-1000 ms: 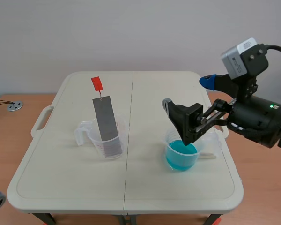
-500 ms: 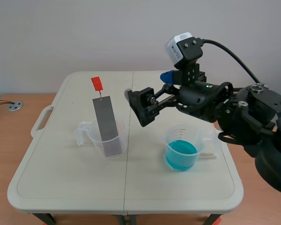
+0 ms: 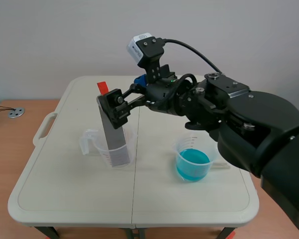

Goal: Hold the metal plate by the orange handle, dip it into the blue solution, take it out and point at it, then put the plate back in the beaker on the left.
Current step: 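Lift the metal plate out of the left beaker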

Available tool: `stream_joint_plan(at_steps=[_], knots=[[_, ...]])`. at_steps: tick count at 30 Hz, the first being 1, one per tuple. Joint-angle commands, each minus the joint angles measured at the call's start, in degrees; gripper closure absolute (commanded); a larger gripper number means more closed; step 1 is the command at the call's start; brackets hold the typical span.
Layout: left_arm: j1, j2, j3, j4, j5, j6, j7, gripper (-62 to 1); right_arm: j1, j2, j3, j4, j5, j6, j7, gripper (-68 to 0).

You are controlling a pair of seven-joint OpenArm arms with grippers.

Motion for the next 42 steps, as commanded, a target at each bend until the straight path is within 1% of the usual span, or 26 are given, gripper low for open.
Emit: stream_joint_plan(at_steps=[1, 10, 17, 20, 23, 27, 28, 31, 37, 39, 42], knots=[[0.18, 0.15, 0.9, -0.02, -0.28, -0.15, -0.59, -1.9, 2.43, -1.31, 0.17, -0.46, 0.59, 0.04, 0.42, -66.3], [0.18, 0.13, 3.82, -3.15, -0.28, -0.15, -0.61, -1.9, 8.02, -6.71, 0.17, -8.83, 0.59, 0.02, -0.83, -66.3], [0.18, 0.15, 4.81, -3.13, -0.09, -0.15, -0.79, -1.9, 13.18, -11.37, 0.17, -18.99, 0.59, 0.09, -1.18, -66.3], [-0.04, 0.28, 5.14, -3.43, 0.31, -0.37, -0.55, -1.9, 15.1, -13.05, 0.17, -22.29, 0.59, 1.27, -1.2, -66.3], [-1.53, 0.28, 5.66, -5.03, 0.42, -1.36, -0.37, -1.9, 15.98, -14.16, 0.17, -23.76, 0.59, 1.99, -1.18, -66.3], [-2.12, 0.28, 6.25, -6.29, 1.22, -1.66, -0.68, -1.9, 16.15, -14.78, 0.17, -24.04, 0.59, 2.67, -1.25, -66.1], [-2.1, 0.28, 6.38, -6.29, 1.22, -1.66, -0.57, -1.9, 16.15, -14.78, 0.17, -24.04, 0.59, 2.67, -1.22, -64.4], [-2.1, 0.28, 6.64, -6.29, 1.22, -1.66, -0.57, -1.9, 16.15, -14.78, 0.17, -24.04, 0.59, 2.67, -1.22, -55.9], [-2.1, 0.28, 6.64, -6.29, 1.22, -1.66, -0.57, -1.9, 16.15, -14.78, 0.17, -24.04, 0.59, 3.3, -1.25, -43.3], [-2.1, 0.28, 6.64, -6.29, 1.22, -1.66, -0.57, -1.9, 16.15, -14.78, 0.17, -24.04, 0.59, 4.09, -1.31, -39.8], [-2.12, 0.28, 6.64, -6.29, 1.2, -1.66, -0.59, -1.9, 16.15, -14.8, 0.17, -24.04, 0.59, 4.15, -1.73, -35.7]])
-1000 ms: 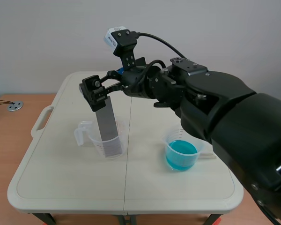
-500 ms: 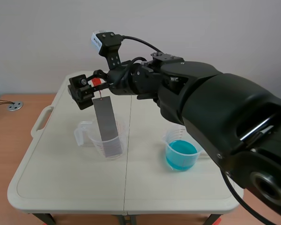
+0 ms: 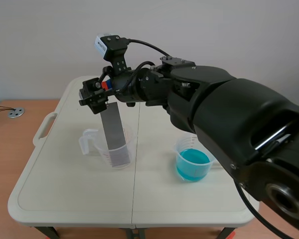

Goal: Hold the metal plate by the orange handle, dip it into the blue solution, take it out and point at it, then put the plate back in the beaker on the left.
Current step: 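Lift the metal plate out of the left beaker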

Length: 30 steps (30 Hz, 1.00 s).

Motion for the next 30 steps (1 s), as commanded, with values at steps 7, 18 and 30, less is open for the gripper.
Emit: stream_joint_plan(at_steps=[7, 18, 30], knots=[[0.61, 0.28, 0.07, 0.76, 0.07, -0.15, -0.37, -1.9, 1.6, -0.37, 0.37, 1.55, 0.61, 0.26, 0.24, -28.5], [0.61, 0.28, 0.04, 0.76, 0.04, -0.17, -0.37, -1.9, 1.6, -0.35, 0.37, 1.55, 0.61, 0.24, 0.24, -16.8], [0.63, 0.26, 0.04, 0.76, 0.07, -0.13, -0.35, -1.9, 1.4, -0.35, 0.37, 1.55, 0.59, 0.24, 0.28, -1.1]])
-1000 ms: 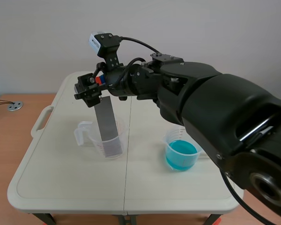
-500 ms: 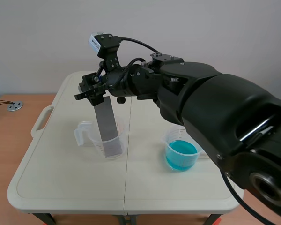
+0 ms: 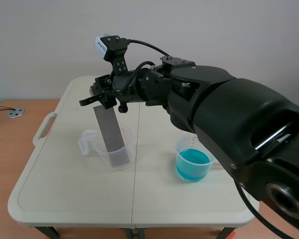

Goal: Hold the metal plate by the orange handle, dip it into the blue solution, take it out and point at it, then put the plate back in the beaker on the left.
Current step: 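Lift the metal plate out of the left beaker, then move the plate over the blue solution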

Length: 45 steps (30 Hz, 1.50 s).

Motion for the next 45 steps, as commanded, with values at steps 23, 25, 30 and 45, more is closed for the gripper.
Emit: stream_joint_plan(at_steps=[23, 25, 30, 45], knots=[[0.61, 0.28, 0.04, 0.76, 0.04, -0.15, -0.57, -1.9, -2.89, 1.03, 0.52, 7.48, 0.09, 3.91, 3.85, -1.1], [0.61, 0.28, 0.04, 0.76, 0.04, -0.15, -0.57, -1.9, -3.72, 1.66, 0.55, 9.62, 0.09, 3.91, 3.91, -1.1], [0.61, 0.28, 0.04, 0.76, 0.04, -0.15, -0.55, -1.9, -6.34, 3.21, 0.61, 15.47, -0.35, 3.91, 3.85, -1.1], [0.61, 0.28, 0.04, 0.76, 0.04, -0.15, -0.55, -1.9, -14.69, 6.08, 4.09, 31.17, -6.49, 3.87, 3.43, -1.1]])
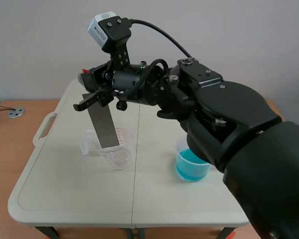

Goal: Hold the metal plate by the orange handle, dip it into the blue solution, take it out and point at it, then put the plate back in the beaker on the left.
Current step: 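Move the plate over the blue solution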

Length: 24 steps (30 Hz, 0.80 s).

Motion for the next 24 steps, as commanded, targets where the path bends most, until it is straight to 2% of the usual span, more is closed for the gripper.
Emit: stream_joint_plan(at_steps=[1, 12, 24], knots=[[0.61, 0.26, 0.04, 0.76, 0.04, -0.15, -0.37, -1.9, 0.66, 0.48, 0.52, 2.73, 0.57, 0.17, 1.01, -1.1], [0.61, 0.24, 0.04, 0.76, 0.04, -0.15, -0.37, -1.9, -5.77, 2.67, 2.95, 16.13, -1.79, -0.26, 0.55, -1.1], [0.61, 0.24, 0.04, 0.76, 0.04, -0.15, -0.37, -1.9, -13.42, 2.64, 7.37, 32.0, -5.33, -0.24, -3.63, -1.1]])
